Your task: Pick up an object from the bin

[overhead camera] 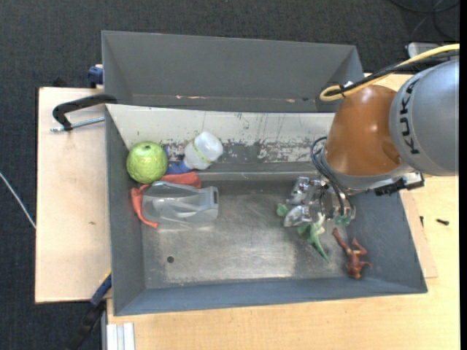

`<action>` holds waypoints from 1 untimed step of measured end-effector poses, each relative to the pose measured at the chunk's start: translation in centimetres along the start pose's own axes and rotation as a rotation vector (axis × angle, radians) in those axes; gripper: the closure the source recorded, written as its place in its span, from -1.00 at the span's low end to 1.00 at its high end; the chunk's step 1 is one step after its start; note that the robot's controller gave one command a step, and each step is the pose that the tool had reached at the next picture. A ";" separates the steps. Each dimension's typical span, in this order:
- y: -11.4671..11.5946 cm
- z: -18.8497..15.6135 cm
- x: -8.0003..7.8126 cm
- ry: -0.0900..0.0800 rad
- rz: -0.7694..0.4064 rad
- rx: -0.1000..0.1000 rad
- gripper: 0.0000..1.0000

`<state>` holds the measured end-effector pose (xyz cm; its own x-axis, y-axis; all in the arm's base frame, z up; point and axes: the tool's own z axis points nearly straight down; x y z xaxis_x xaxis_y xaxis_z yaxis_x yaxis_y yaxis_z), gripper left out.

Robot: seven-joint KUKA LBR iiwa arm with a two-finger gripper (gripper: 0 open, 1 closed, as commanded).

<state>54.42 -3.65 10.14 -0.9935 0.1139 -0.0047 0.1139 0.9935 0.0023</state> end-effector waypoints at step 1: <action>0.0 -1.4 0.1 0.007 0.000 0.000 1.00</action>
Offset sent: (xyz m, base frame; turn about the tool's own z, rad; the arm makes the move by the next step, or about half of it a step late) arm 0.0001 0.0002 0.0750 0.0000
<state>54.29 -3.63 11.51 -0.9935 0.1141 0.0021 0.1141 0.9935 0.0022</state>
